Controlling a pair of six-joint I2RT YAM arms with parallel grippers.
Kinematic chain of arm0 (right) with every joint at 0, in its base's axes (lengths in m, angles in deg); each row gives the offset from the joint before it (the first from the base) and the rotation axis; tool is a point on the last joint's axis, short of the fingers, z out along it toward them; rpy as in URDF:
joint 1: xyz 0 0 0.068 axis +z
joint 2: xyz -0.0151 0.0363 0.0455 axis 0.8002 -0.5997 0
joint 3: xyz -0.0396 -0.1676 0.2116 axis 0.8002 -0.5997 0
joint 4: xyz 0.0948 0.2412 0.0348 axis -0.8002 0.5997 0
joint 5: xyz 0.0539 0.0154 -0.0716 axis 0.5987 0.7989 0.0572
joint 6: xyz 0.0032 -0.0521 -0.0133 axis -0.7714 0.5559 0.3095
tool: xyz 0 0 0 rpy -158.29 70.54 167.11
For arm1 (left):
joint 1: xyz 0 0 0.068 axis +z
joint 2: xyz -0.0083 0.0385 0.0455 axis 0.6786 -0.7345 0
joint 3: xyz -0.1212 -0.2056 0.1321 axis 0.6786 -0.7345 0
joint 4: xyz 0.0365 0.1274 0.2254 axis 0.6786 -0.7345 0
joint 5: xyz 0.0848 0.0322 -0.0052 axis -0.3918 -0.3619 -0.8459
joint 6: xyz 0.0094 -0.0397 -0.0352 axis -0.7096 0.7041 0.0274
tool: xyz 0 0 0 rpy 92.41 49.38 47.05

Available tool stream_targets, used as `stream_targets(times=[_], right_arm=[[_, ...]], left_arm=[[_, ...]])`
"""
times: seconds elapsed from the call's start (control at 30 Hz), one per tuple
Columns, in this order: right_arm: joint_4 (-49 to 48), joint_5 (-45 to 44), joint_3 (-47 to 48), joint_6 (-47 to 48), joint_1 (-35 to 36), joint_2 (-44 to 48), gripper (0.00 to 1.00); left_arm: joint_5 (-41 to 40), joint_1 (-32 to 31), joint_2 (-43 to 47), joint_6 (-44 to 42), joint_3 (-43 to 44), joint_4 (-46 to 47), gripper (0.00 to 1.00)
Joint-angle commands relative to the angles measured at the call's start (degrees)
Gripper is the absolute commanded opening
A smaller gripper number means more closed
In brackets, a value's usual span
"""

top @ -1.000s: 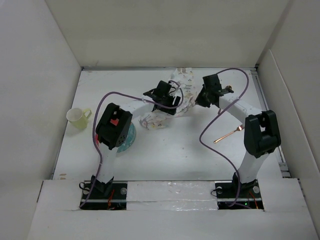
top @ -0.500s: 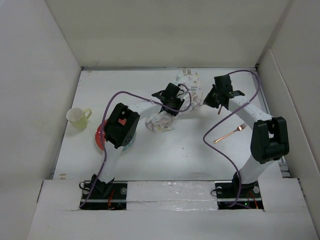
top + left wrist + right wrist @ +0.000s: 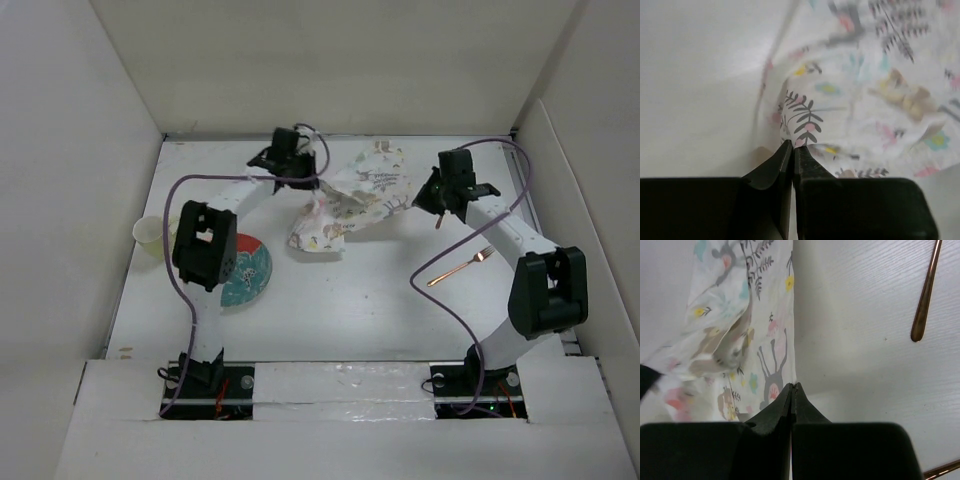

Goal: Set the dinner table for one person

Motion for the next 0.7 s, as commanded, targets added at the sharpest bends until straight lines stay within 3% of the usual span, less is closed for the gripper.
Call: stream_targets(times=[0.0, 0.1, 0.13, 0.17, 0.23, 0.27, 0.33, 0.43, 0.47, 0.57, 0.63, 0.67], right_arm=[[-0.8, 0.2, -0.3, 1.1, -0.8, 5.3, 0.00], [-0.3, 0.5, -1.5, 0.8, -1.3, 7.1, 0.00], [-0.3, 0.5, -2.1, 0.8, -1.3, 8.1, 0.00], [-0.1, 0.5, -2.9, 0.8, -1.9, 8.4, 0.00], [0.0, 0.5, -3.7, 0.8, -1.9, 9.0, 0.00], [0.4, 0.7, -4.0, 0.9, -1.9, 9.0, 0.00], [0.4, 0.7, -5.2, 0.9, -1.9, 9.0, 0.00], [-0.4, 0.9, -6.2, 0.5, -1.9, 8.7, 0.00], [-0.7, 0.9, -6.2, 0.5, -1.9, 8.5, 0.00], [-1.1, 1.2, -5.8, 0.2, -1.9, 8.2, 0.00], [-1.4, 1.2, -5.8, 0.1, -1.9, 7.6, 0.00], [-1.9, 1.2, -5.8, 0.0, -1.9, 7.5, 0.00]], left_arm=[[6.7, 9.5, 7.1, 7.6, 4.2, 2.7, 0.00], [10.5, 16.7, 6.1, 13.1, 5.4, 4.6, 0.01], [10.6, 18.2, 4.4, 14.2, 5.9, 4.4, 0.08], [8.4, 19.5, 3.4, 15.4, 7.5, 3.2, 0.25], [9.2, 23.5, 0.7, 17.8, 8.3, 0.4, 0.43], [9.6, 24.3, 0.7, 18.0, 8.4, -0.8, 0.49], [7.3, 24.4, 3.7, 15.8, 6.7, -1.8, 0.51], [-1.9, 21.0, 9.5, 10.6, 2.0, -3.2, 0.46], [-6.3, 20.1, 11.0, 9.6, -0.8, -3.7, 0.33], [-7.0, 16.1, 16.3, 5.2, -8.3, -3.6, 0.00], [-7.0, 12.6, 19.1, 2.4, -11.7, -3.3, 0.00], [-9.7, 7.8, 19.8, -0.2, -14.0, -3.6, 0.07]])
